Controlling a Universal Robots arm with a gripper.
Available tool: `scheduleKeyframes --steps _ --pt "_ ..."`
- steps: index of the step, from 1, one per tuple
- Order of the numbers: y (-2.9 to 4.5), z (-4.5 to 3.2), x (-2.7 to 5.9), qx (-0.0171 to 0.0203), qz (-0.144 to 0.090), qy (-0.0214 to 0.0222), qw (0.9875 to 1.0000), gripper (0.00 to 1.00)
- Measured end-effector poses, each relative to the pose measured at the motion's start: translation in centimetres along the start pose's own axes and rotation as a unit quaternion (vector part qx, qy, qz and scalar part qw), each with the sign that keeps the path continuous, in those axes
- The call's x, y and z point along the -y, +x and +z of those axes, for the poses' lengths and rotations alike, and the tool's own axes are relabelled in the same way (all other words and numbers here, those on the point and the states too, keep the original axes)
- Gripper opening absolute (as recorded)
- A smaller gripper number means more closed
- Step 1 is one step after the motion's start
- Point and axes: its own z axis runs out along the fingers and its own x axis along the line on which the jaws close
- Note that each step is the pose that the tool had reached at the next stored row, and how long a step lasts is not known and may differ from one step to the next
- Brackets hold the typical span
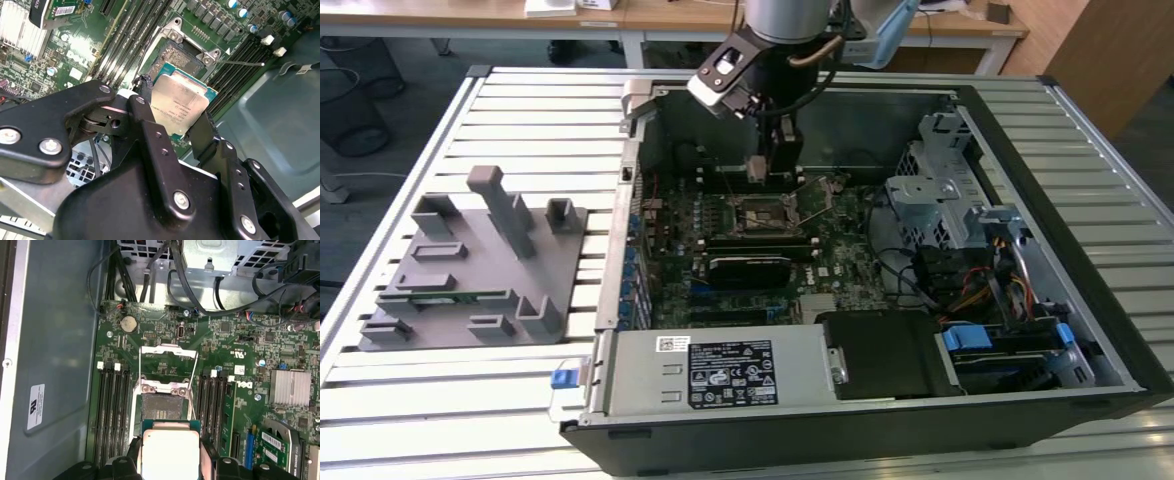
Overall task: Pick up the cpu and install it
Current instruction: 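Place the cpu into insertion slot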
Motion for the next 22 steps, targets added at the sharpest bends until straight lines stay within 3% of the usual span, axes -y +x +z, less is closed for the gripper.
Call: scheduleKeyframes --steps 7,22 --pt "0.01 1.14 -0.23 0.0000 0.000 0.0000 1.0000 0.54" --pt "0.01 1.44 -0.23 0.0001 0.000 0.0001 1.0000 0.54"
